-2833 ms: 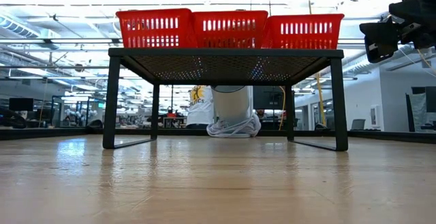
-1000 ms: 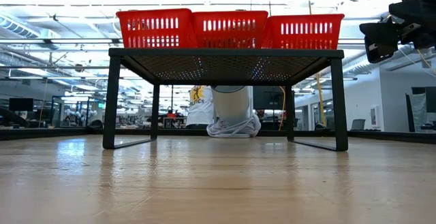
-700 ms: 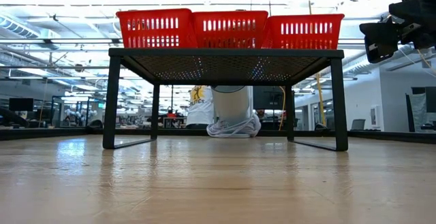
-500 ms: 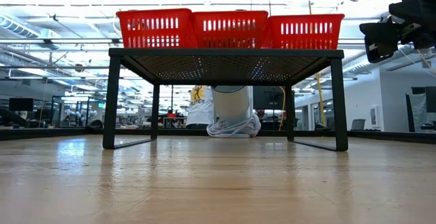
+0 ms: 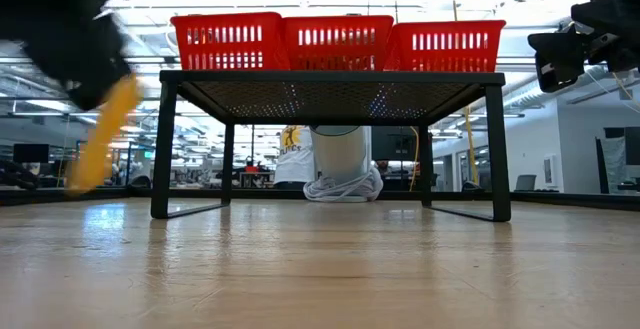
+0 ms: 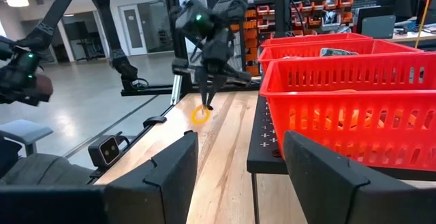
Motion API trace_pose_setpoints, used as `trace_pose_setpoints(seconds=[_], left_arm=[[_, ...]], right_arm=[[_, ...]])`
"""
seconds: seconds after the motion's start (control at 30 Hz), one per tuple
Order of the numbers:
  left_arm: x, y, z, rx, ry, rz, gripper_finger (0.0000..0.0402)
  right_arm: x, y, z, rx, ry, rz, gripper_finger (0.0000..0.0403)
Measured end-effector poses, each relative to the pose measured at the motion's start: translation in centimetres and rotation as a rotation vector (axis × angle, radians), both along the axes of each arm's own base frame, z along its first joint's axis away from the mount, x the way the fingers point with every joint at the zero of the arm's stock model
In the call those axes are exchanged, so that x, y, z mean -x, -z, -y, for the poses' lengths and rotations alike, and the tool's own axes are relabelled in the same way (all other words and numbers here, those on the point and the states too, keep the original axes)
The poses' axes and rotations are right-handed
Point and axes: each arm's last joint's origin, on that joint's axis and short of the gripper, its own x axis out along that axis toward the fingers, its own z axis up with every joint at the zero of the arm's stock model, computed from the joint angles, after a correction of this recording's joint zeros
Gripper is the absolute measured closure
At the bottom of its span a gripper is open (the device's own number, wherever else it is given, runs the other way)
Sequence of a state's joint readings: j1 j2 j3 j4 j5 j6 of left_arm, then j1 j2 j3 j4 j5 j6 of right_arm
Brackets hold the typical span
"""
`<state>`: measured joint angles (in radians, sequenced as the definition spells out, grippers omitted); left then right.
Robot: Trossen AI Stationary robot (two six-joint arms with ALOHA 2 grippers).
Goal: Pick & Place Office Desk Supplies
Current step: Put the yellow spring keychain into the left red bin
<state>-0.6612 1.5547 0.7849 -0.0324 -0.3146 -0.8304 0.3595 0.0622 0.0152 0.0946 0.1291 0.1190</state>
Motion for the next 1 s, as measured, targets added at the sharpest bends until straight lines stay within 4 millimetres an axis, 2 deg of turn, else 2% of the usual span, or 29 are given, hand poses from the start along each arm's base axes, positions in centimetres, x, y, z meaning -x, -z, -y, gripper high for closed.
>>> trace_pose_setpoints(seconds=[0.13, 0.27, 0.37, 0.53, 0.8, 1.0], left_arm=[[-2.1, -2.0, -1.2, 0.018, 0.090, 0.186, 0.0384], [-3.4, -4.4, -2.4, -0.010, 0.158, 0.394, 0.0374], [-3.7, -6.4, -3.3, -0.081, 0.197, 0.545, 0.0373], [-2.8, -9.9, -4.9, -0.227, 0.210, 0.727, 0.0372], [-0.2, -14.0, -7.3, -0.605, -0.050, 0.805, 0.0371], [0.9, -15.0, -8.7, -0.823, -0.318, 0.688, 0.0371]], right_arm=[[0.0, 0.0, 0.0, 0.000, 0.000, 0.000, 0.0197], [0.0, 0.0, 0.0, 0.000, 0.000, 0.000, 0.0197], [0.0, 0.0, 0.0, 0.000, 0.000, 0.000, 0.0197], [0.0, 0.0, 0.0, 0.000, 0.000, 0.000, 0.0197], [0.0, 0.0, 0.0, 0.000, 0.000, 0.000, 0.0197], [0.0, 0.0, 0.0, 0.000, 0.000, 0.000, 0.0197]])
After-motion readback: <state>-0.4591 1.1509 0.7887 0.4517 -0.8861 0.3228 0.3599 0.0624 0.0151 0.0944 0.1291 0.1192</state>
